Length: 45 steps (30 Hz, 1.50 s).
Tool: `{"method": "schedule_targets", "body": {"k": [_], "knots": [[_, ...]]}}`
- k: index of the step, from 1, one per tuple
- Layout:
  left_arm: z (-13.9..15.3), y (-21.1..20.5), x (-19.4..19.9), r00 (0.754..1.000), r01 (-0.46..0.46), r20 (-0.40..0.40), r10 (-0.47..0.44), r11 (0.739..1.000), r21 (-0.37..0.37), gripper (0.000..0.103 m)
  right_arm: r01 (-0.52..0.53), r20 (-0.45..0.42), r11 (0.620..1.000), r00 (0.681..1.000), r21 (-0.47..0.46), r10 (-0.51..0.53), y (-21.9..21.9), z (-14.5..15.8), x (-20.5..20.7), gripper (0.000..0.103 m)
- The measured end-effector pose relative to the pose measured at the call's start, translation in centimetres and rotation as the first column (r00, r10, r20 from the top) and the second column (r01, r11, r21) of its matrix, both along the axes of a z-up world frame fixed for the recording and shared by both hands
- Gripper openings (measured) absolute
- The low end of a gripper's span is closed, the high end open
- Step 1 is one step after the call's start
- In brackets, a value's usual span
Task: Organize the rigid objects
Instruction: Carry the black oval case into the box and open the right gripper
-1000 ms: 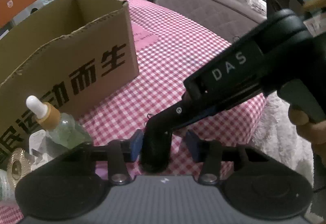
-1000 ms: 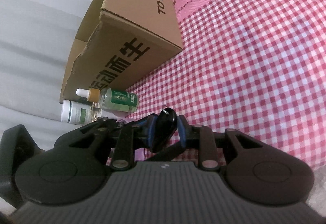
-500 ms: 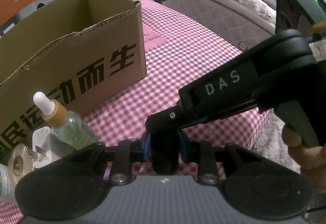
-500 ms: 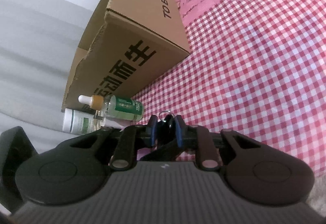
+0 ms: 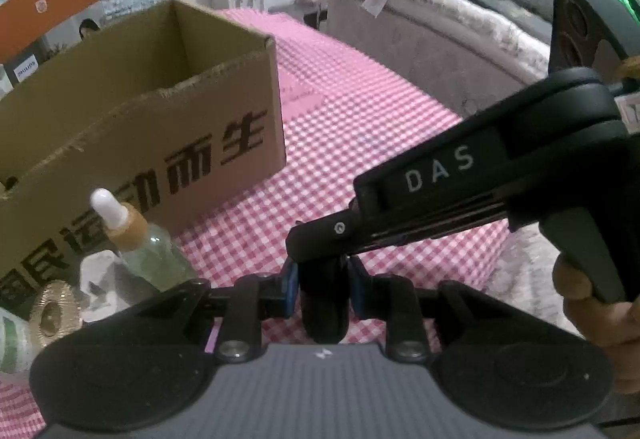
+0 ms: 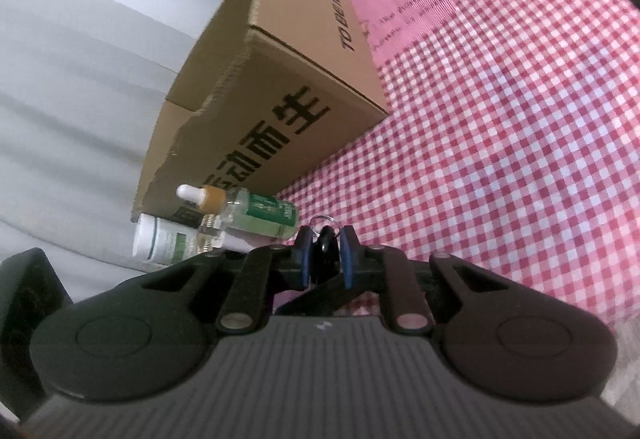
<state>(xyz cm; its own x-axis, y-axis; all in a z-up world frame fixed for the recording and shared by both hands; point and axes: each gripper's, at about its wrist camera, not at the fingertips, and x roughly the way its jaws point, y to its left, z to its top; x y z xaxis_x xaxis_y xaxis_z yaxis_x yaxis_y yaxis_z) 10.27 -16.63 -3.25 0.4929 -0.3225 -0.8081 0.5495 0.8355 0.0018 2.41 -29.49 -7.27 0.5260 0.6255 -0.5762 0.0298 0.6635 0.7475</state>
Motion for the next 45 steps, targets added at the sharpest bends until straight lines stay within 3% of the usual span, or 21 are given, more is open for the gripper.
{"method": "schedule_targets", "body": {"k": [6, 11, 16, 20, 24, 28, 35, 39, 45], "knots": [[4.1, 1.6, -2.1, 0.995, 0.012, 0.101, -0.005, 0.998, -0.065, 0.026, 0.0, 0.116, 0.998, 0.993, -0.067, 0.007, 1.5, 4.7, -1.9, 0.014], [8.8, 4.1, -3.2, 0.977, -0.009, 0.209, 0.032, 0.994, -0.113, 0.026, -0.029, 0.247, 0.994, 0.968, -0.11, 0.055, 3.6, 10.1, -2.2, 0.014], [12.7, 7.5, -2.2, 0.955, -0.072, 0.276, 0.106, 0.989, -0.133, 0.026, -0.099, 0.348, 0.988, 0.928, -0.116, 0.134, 6.6, 14.5, 0.3, 0.014], [14.3, 10.7, 0.3, 0.948, -0.139, 0.269, 0.169, 0.982, -0.127, 0.026, -0.175, 0.369, 0.978, 0.907, -0.114, 0.205, 10.0, 16.4, 4.4, 0.014], [13.9, 13.6, 4.6, 0.957, -0.208, 0.182, 0.225, 0.972, -0.106, 0.026, -0.25, 0.302, 0.964, 0.915, -0.093, 0.266, 13.6, 16.4, 10.3, 0.014], [11.9, 16.3, 9.5, 0.963, -0.261, 0.047, 0.265, 0.963, -0.072, 0.026, -0.31, 0.156, 0.949, 0.936, -0.052, 0.314, 16.9, 13.9, 16.8, 0.014], [7.7, 20.1, 15.6, 0.936, -0.324, -0.14, 0.323, 0.946, 0.01, 0.026, -0.355, -0.09, 0.935, 0.931, 0.011, 0.354, 21.0, 8.3, 25.9, 0.014], [5.7, 20.6, 17.5, 0.918, -0.344, -0.184, 0.351, 0.936, 0.071, 0.025, -0.367, -0.181, 0.93, 0.912, 0.032, 0.367, 22.8, 5.6, 29.6, 0.014], [4.7, 20.0, 18.5, 0.919, -0.327, -0.192, 0.344, 0.938, 0.114, 0.03, -0.361, -0.258, 0.932, 0.898, 0.034, 0.357, 24.0, 3.0, 32.6, 0.017]]}}
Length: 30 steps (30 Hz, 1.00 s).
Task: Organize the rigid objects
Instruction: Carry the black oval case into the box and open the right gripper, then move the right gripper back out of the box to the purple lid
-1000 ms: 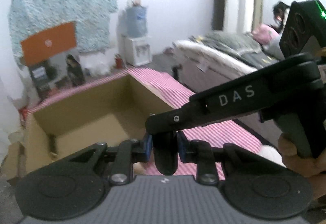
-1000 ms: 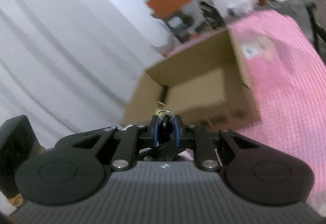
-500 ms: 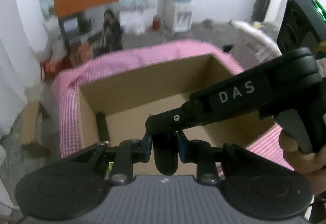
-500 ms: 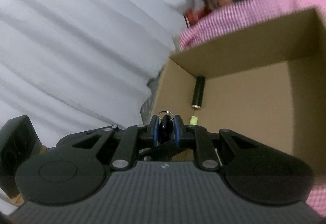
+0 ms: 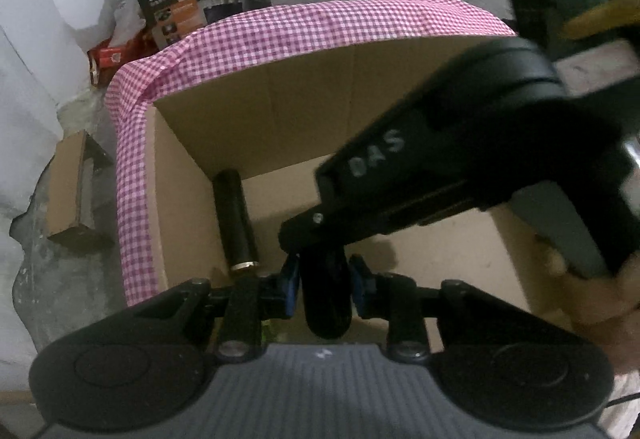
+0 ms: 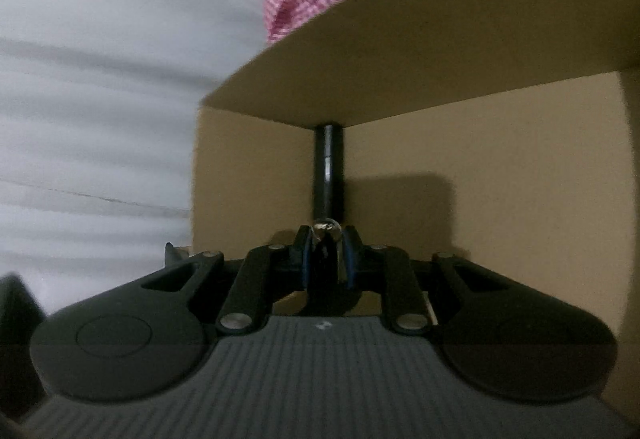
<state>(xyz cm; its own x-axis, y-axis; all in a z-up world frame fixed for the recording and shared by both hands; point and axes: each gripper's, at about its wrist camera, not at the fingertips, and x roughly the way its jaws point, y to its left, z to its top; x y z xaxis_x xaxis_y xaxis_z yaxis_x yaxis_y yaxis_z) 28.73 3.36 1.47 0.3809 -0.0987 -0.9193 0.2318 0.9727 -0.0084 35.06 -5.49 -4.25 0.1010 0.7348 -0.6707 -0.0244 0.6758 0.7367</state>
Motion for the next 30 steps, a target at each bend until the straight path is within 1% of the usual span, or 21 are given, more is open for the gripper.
{"method": "schedule_targets", "body": {"k": [2, 3, 5, 8, 11, 12, 13, 17, 20, 21, 24, 25, 27, 28, 30], "knots": [[-0.1, -0.1, 0.1, 1.0, 0.004, 0.011, -0.004, 1.0, 0.006, 0.03, 0.001, -0.015, 1.0, 1.0, 0.004, -0.001, 0.1, -0.5, 0.6, 0.019], [0.0, -0.1, 0.0, 1.0, 0.006, 0.018, -0.006, 1.0, 0.007, 0.032, 0.003, -0.02, 1.0, 1.0, 0.009, -0.003, 0.2, -0.6, 0.6, 0.021], [0.3, -0.2, -0.2, 0.999, 0.01, 0.036, -0.01, 1.0, 0.006, 0.037, 0.008, -0.027, 1.0, 1.0, 0.006, -0.008, 0.0, -1.0, 0.5, 0.035], [1.2, -0.1, -0.7, 0.998, 0.011, 0.064, -0.011, 1.0, -0.009, 0.04, 0.012, -0.026, 1.0, 1.0, 0.002, -0.012, 0.0, -1.2, 0.6, 0.04], [2.3, 0.1, -1.3, 0.996, 0.007, 0.091, -0.003, 0.999, -0.045, 0.043, 0.015, -0.009, 1.0, 1.0, 0.008, -0.015, -0.4, -0.6, 0.0, 0.043], [2.8, 0.1, -1.7, 0.994, 0.007, 0.106, -0.001, 0.998, -0.058, 0.046, 0.017, 0.0, 1.0, 1.0, 0.008, -0.017, -0.6, -0.7, 0.3, 0.044], [3.3, 0.1, -2.0, 0.993, 0.008, 0.121, 0.0, 0.998, -0.068, 0.048, 0.017, 0.013, 1.0, 1.0, 0.009, -0.017, -1.0, 0.1, -1.4, 0.045], [5.6, 0.3, -4.1, 0.982, 0.018, 0.186, 0.002, 0.994, -0.104, 0.051, 0.034, 0.055, 0.999, 0.998, 0.027, -0.035, -2.2, 1.8, -2.4, 0.046], [7.6, 0.3, -6.1, 0.971, 0.032, 0.238, -0.001, 0.991, -0.129, 0.054, 0.042, 0.114, 0.998, 0.992, 0.044, -0.047, -3.3, 3.9, -3.6, 0.046], [8.2, 0.2, -6.9, 0.966, 0.041, 0.257, -0.006, 0.99, -0.133, 0.057, 0.042, 0.139, 0.998, 0.989, 0.05, -0.049, -3.7, 4.8, -4.2, 0.046], [9.8, -0.1, -9.6, 0.95, 0.066, 0.313, -0.018, 0.988, -0.142, 0.062, 0.034, 0.232, 0.997, 0.972, 0.064, -0.048, -4.8, 7.4, -6.8, 0.046], [10.2, -0.3, -10.4, 0.945, 0.074, 0.327, -0.023, 0.987, -0.145, 0.065, 0.03, 0.269, 0.997, 0.962, 0.07, -0.048, -5.4, 8.5, -8.0, 0.046], [10.8, -0.6, -12.4, 0.934, 0.096, 0.354, -0.036, 0.984, -0.153, 0.067, 0.022, 0.335, 0.997, 0.941, 0.079, -0.047, -6.6, 10.5, -10.4, 0.048], [11.0, -0.8, -13.3, 0.93, 0.106, 0.366, -0.042, 0.982, -0.158, 0.07, 0.02, 0.365, 0.997, 0.93, 0.08, -0.048, -7.6, 11.4, -11.7, 0.05], [11.0, -1.2, -15.3, 0.921, 0.126, 0.387, -0.051, 0.977, -0.171, 0.074, 0.023, 0.438, 0.996, 0.897, 0.085, -0.058, -9.8, 12.9, -14.4, 0.056]]}}
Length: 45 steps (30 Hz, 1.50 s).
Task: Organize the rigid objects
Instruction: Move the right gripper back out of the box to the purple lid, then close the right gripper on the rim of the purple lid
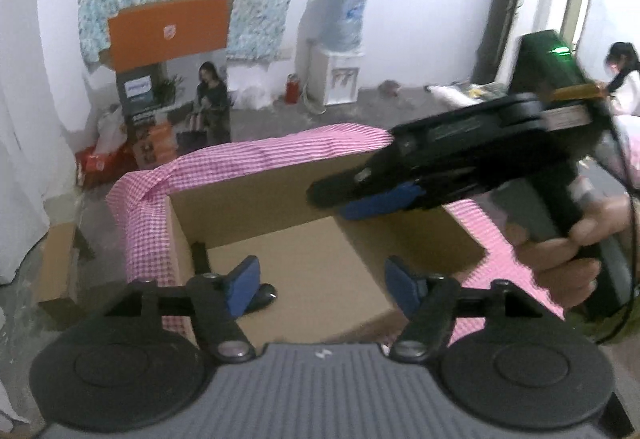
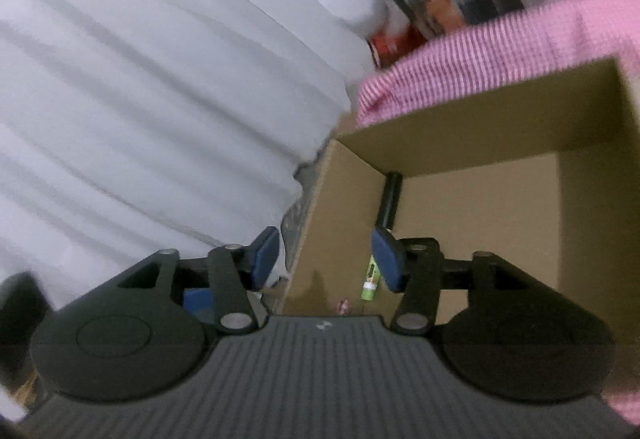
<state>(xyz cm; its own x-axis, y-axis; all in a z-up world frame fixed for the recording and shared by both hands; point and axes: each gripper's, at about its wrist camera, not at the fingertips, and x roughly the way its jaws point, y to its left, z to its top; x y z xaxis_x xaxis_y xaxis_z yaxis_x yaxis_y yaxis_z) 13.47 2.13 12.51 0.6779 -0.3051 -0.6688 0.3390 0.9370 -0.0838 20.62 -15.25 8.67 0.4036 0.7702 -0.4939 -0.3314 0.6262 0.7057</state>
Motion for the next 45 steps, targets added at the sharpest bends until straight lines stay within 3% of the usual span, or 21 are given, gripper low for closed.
{"method": "schedule_targets", "body": {"k": [5, 7, 11, 15, 19, 22, 26, 30, 32, 37, 45], "knots": [[-1.9, -1.4, -3.9, 0.999, 0.038, 0.02, -0.037, 0.999, -0.018, 0.077, 0.069, 0.196, 0.995, 0.979, -0.066, -0.055, -3.5, 2.7, -8.0, 0.081], [-3.3, -2.6, -5.5, 0.997, 0.066, 0.03, -0.066, 0.998, 0.001, 0.078, 0.106, 0.257, 0.987, 0.964, -0.119, -0.072, -4.7, 2.8, -11.1, 0.085], [-6.5, -5.0, -7.6, 0.992, 0.12, 0.023, -0.121, 0.992, 0.026, 0.078, 0.186, 0.295, 0.954, 0.949, -0.233, -0.113, -5.9, -0.2, -16.2, 0.087], [-9.7, -7.3, -9.1, 0.984, 0.175, 0.008, -0.175, 0.984, 0.04, 0.078, 0.223, 0.265, 0.935, 0.953, -0.276, -0.149, -6.5, -4.4, -18.7, 0.087], [-12.4, -9.2, -10.1, 0.98, 0.192, 0.027, -0.196, 0.976, 0.098, 0.076, 0.253, 0.269, 0.893, 0.95, -0.373, -0.157, -5.3, -7.9, -20.8, 0.086], [-14.0, -10.5, -10.2, 0.976, 0.211, 0.029, -0.218, 0.967, 0.146, 0.069, 0.244, 0.213, 0.887, 0.962, -0.393, -0.17, -4.1, -11.5, -19.8, 0.079], [-15.2, -11.5, -10.1, 0.97, 0.236, 0.021, -0.244, 0.954, 0.183, 0.056, 0.206, 0.132, 0.9, 0.977, -0.384, -0.167, -3.0, -14.4, -17.8, 0.053], [-16.2, -12.4, -9.7, 0.966, 0.254, -0.011, -0.257, 0.946, 0.199, 0.037, 0.162, 0.097, 0.896, 0.986, -0.413, -0.134, -2.3, -15.5, -17.2, 0.036], [-16.6, -12.8, -9.3, 0.964, 0.264, -0.029, -0.264, 0.943, 0.202, 0.034, 0.142, 0.084, 0.893, 0.99, -0.428, -0.117, -2.5, -15.2, -17.2, 0.022], [-17.5, -13.7, -8.8, 0.955, 0.295, -0.069, -0.287, 0.937, 0.188, 0.031, 0.105, 0.064, 0.88, 0.994, -0.463, -0.086, -2.5, -16.0, -16.7, 0.013], [-18.1, -16.0, -8.1, 0.934, 0.358, -0.077, -0.35, 0.92, 0.16, 0.031, 0.14, 0.077, 0.859, 0.99, -0.492, -0.117, -4.7, -15.7, -17.0, 0.013]]}}
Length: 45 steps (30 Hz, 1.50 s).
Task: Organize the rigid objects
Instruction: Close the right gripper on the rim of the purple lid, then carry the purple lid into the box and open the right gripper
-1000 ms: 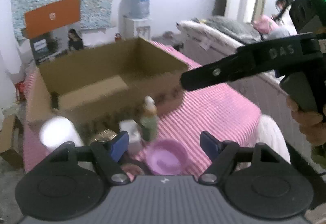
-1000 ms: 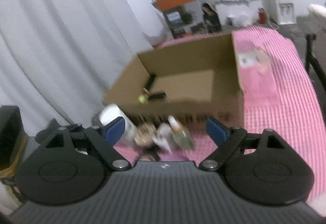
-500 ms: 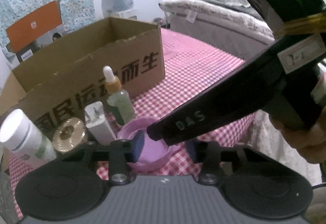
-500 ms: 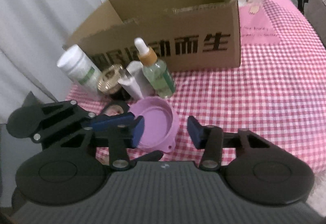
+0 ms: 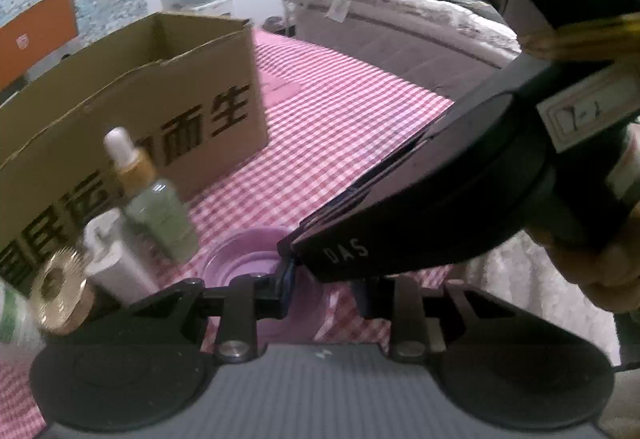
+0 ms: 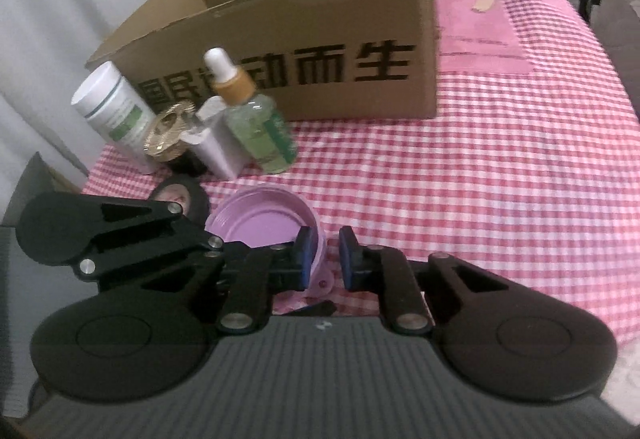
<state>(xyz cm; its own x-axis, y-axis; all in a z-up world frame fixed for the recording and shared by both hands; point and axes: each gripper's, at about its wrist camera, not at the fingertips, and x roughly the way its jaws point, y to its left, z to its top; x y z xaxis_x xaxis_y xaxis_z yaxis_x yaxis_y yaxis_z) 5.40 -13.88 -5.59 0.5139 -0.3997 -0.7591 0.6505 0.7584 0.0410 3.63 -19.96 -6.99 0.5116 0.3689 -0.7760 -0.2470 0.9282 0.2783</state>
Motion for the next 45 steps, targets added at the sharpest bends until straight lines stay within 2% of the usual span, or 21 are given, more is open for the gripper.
{"method": "schedule_targets", "body": {"k": [3, 4, 5, 7, 8, 10, 17, 22, 36, 45], "knots": [[0.3, -0.7, -0.2, 0.999, 0.022, 0.028, -0.022, 1.0, -0.005, 0.032, 0.027, 0.003, 1.0, 1.0, -0.006, -0.027, -1.1, -0.1, -0.2, 0.013], [0.4, -0.7, -0.4, 0.999, 0.028, 0.043, -0.027, 1.0, -0.005, 0.036, 0.035, 0.005, 0.999, 0.999, -0.006, -0.035, -1.4, -0.2, -0.2, 0.013], [0.6, -0.7, -0.8, 0.998, 0.034, 0.061, -0.034, 0.999, -0.003, 0.042, 0.042, 0.005, 0.999, 0.999, -0.005, -0.042, -1.7, -0.2, -0.2, 0.013], [1.0, -0.6, -1.4, 0.994, 0.036, 0.098, -0.038, 0.999, 0.019, 0.068, 0.05, 0.005, 0.999, 0.999, 0.002, -0.05, -2.1, -0.3, -0.3, 0.013], [1.2, -0.5, -1.8, 0.992, 0.035, 0.118, -0.039, 0.999, 0.033, 0.07, 0.053, 0.004, 0.999, 0.999, 0.009, -0.053, -2.3, -0.4, -0.4, 0.014], [1.3, -0.2, -2.0, 0.991, 0.034, 0.13, -0.04, 0.998, 0.051, 0.071, 0.059, 0.002, 0.998, 0.998, 0.027, -0.059, -2.5, -0.4, -0.4, 0.015], [0.2, 0.6, -0.5, 0.996, -0.035, 0.084, 0.026, 0.995, 0.097, 0.073, 0.075, -0.001, 0.995, 0.997, 0.067, -0.075, -2.6, -0.4, -0.5, 0.016], [-0.2, 0.7, 0.1, 0.998, -0.05, 0.046, 0.046, 0.995, 0.083, 0.074, 0.07, 0.001, 0.996, 0.998, 0.057, -0.07, -2.4, -0.3, -0.5, 0.016], [-0.1, 0.1, 0.2, 0.996, -0.064, 0.065, 0.058, 0.995, 0.083, 0.073, 0.068, 0.007, 0.996, 0.998, 0.062, -0.069, -2.2, 0.0, -0.4, 0.017], [1.6, 0.1, -1.1, 0.992, -0.061, 0.114, 0.054, 0.997, 0.057, 0.073, 0.076, 0.039, 0.995, 0.996, 0.06, -0.078, -2.1, 1.3, -1.6, 0.017]]}}
